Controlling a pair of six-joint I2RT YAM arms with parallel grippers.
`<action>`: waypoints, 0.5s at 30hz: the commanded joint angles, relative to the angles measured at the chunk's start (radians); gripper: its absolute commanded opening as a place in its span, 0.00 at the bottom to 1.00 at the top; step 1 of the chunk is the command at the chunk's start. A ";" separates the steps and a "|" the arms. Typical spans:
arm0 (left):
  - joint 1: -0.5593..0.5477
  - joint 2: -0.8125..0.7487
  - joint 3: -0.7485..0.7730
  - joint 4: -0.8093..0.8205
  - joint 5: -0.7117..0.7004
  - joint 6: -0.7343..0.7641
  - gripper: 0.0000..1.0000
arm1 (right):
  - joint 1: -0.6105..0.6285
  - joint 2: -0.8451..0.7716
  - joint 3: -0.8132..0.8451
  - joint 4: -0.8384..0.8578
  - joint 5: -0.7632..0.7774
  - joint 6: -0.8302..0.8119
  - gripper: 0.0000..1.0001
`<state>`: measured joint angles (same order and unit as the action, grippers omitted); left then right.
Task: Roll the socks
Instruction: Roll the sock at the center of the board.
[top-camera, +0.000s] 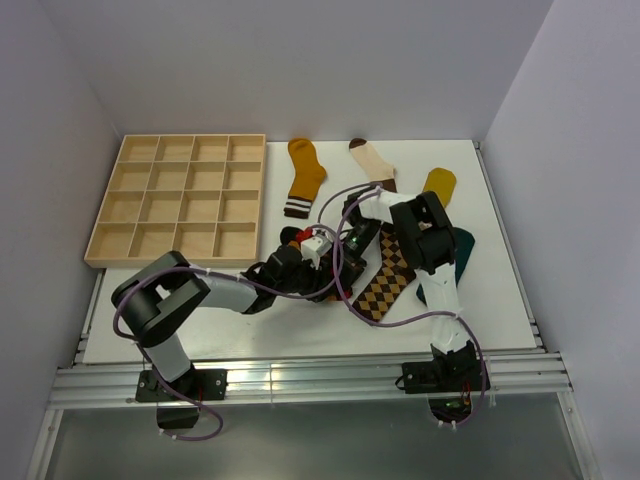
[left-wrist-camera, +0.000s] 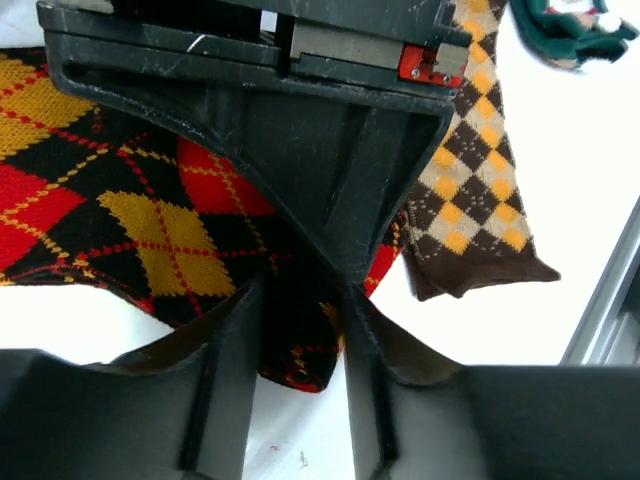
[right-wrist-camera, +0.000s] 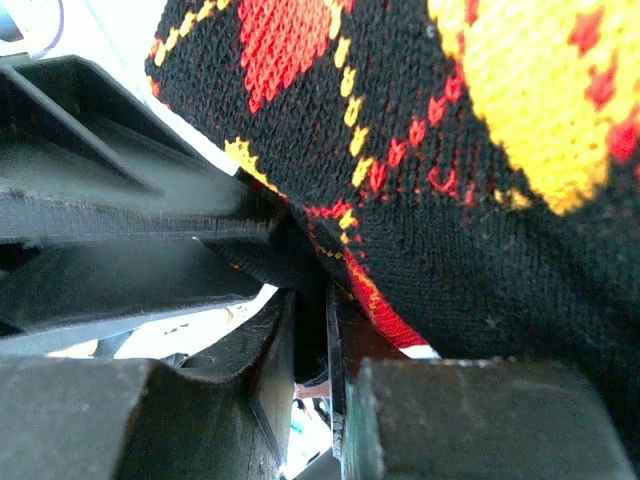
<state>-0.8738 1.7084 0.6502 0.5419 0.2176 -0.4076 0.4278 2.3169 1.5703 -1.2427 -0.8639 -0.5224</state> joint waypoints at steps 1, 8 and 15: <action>-0.002 0.013 -0.027 0.118 0.058 -0.054 0.36 | 0.002 -0.013 -0.042 0.152 0.155 -0.022 0.12; -0.002 0.059 -0.104 0.246 0.120 -0.180 0.00 | -0.004 -0.126 -0.140 0.238 0.147 -0.008 0.36; -0.001 0.065 -0.129 0.231 0.152 -0.266 0.00 | -0.069 -0.342 -0.262 0.368 0.128 0.002 0.45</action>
<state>-0.8726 1.7592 0.5350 0.8036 0.3042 -0.6147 0.4091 2.0838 1.3472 -1.0344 -0.8215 -0.5026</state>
